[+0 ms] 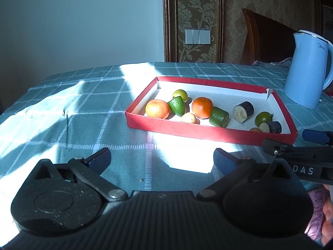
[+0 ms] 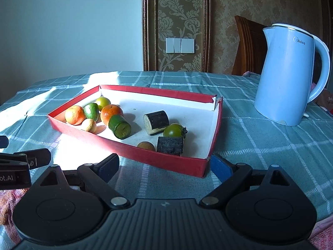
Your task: Organize fruits
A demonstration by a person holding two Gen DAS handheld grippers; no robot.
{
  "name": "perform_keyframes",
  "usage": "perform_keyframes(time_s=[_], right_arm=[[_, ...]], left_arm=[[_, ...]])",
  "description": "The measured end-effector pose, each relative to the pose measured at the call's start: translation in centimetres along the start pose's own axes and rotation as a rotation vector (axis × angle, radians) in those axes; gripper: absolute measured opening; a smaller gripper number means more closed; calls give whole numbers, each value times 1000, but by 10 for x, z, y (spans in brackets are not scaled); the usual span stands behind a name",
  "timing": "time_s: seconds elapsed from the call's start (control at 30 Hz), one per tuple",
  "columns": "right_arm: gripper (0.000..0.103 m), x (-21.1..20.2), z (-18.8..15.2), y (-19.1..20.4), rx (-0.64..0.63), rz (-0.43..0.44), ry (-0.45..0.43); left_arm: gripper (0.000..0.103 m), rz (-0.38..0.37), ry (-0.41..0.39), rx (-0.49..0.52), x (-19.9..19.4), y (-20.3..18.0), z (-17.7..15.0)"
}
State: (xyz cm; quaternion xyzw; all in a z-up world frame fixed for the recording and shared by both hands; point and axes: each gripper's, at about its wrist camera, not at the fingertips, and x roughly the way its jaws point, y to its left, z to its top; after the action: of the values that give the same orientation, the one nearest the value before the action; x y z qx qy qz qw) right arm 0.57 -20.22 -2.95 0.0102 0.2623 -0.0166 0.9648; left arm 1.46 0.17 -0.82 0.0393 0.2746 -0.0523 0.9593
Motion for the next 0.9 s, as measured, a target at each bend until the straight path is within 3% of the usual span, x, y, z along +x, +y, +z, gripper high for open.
perform_keyframes(time_s=[0.53,0.9], right_arm=[[95,-1,1,10,14,-4,4],[95,-6,1,10,21,-13,-14]], left_arm=[[103,12,-30,39,-9,-5,4],[103,1,-54,5,-26,-3,11]])
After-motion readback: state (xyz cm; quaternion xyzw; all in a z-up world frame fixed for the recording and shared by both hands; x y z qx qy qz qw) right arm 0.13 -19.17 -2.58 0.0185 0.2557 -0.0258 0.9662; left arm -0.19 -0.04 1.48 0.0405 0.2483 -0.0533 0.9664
